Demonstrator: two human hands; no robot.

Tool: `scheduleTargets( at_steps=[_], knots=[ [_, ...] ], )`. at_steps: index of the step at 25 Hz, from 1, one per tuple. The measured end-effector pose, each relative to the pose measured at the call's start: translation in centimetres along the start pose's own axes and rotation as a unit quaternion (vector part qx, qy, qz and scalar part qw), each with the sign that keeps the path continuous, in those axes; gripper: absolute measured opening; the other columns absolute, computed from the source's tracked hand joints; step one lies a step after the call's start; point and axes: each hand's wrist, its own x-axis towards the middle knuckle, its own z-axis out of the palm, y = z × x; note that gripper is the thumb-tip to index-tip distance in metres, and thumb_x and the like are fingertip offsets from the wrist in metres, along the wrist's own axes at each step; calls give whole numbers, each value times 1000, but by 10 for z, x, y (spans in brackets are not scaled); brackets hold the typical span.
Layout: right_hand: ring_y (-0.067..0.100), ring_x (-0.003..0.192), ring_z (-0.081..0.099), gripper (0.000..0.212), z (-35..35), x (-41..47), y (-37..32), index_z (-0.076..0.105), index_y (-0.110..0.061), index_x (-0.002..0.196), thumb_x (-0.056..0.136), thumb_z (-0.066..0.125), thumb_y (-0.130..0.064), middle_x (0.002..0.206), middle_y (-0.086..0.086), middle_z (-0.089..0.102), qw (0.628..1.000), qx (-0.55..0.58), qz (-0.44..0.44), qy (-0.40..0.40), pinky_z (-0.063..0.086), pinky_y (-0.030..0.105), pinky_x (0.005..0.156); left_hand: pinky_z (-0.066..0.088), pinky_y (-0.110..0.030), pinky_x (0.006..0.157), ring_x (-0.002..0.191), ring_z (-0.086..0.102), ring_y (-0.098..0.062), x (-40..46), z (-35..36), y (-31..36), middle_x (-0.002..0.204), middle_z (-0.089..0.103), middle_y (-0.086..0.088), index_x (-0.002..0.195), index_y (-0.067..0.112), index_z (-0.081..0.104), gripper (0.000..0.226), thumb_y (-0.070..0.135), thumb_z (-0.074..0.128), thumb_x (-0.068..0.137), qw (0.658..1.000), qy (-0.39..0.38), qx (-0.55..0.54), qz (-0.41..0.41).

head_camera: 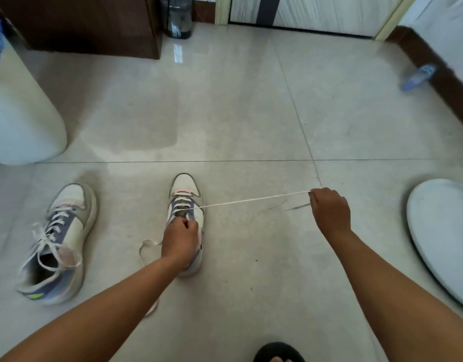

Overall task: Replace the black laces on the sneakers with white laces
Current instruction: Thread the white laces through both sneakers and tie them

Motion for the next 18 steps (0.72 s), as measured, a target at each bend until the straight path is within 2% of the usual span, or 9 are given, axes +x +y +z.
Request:
scheduleTargets(
  at_steps=[4, 7, 9, 11, 13, 15, 16, 18],
  knots=[
    [36, 63, 55, 17, -11, 0, 26, 66, -1, 67, 81, 62, -8, 69, 16, 61, 985, 67, 154, -31, 41, 37, 54, 27, -31, 62, 70, 46, -29, 3, -3, 5, 73, 53, -16, 55, 11, 43, 42, 19, 44, 96, 1000, -7, 19, 24],
    [34, 81, 54, 23, -19, 7, 34, 67, -1, 77, 90, 57, -16, 83, 16, 61, 941, 149, 296, -71, 41, 37, 64, 27, -31, 61, 70, 46, -29, 4, 0, 5, 73, 52, -16, 59, 8, 45, 38, 18, 45, 95, 999, -12, 20, 24],
    [27, 76, 54, 26, -17, 9, 43, 66, -2, 78, 92, 54, -20, 81, 12, 61, 901, 202, 370, -101, 37, 30, 61, 29, -31, 62, 72, 47, -28, 6, 3, 5, 77, 54, -16, 68, 4, 51, 32, 19, 44, 95, 1000, -20, 16, 16],
    [22, 64, 55, 27, -10, 9, 48, 67, 4, 76, 90, 59, -19, 73, 10, 63, 828, 287, 468, -117, 38, 27, 54, 32, -31, 66, 79, 51, -28, 5, 5, 9, 86, 58, -14, 84, 2, 57, 23, 19, 45, 95, 999, -27, -13, 15],
    [16, 45, 54, 28, -3, -1, 32, 62, 5, 69, 88, 64, -15, 65, 12, 61, 698, 410, 565, -159, 42, 23, 45, 37, -32, 71, 87, 56, -30, 4, 6, 12, 93, 62, -14, 93, 3, 61, 20, 19, 47, 95, 998, -29, -49, 14],
    [10, 34, 52, 24, 2, -12, -10, 56, 3, 68, 87, 65, -9, 59, 15, 60, 578, 507, 598, -227, 44, 16, 36, 43, -34, 76, 91, 59, -32, 4, 5, 11, 96, 65, -16, 91, 6, 64, 19, 20, 51, 93, 996, -37, -82, -3],
    [11, 36, 55, 20, 2, -14, -35, 56, 3, 70, 86, 64, -5, 56, 14, 61, 537, 541, 595, -255, 46, 16, 36, 48, -36, 79, 91, 60, -33, 5, 6, 10, 96, 67, -16, 88, 10, 65, 17, 21, 53, 92, 993, -46, -105, -16],
    [17, 53, 59, 12, -3, -12, -87, 56, 3, 75, 85, 62, 4, 62, 14, 60, 484, 598, 567, -294, 51, 19, 41, 53, -46, 82, 88, 64, -34, 8, 6, 4, 90, 69, -13, 75, 21, 66, 16, 30, 57, 86, 984, -69, -158, -50]
  ],
)
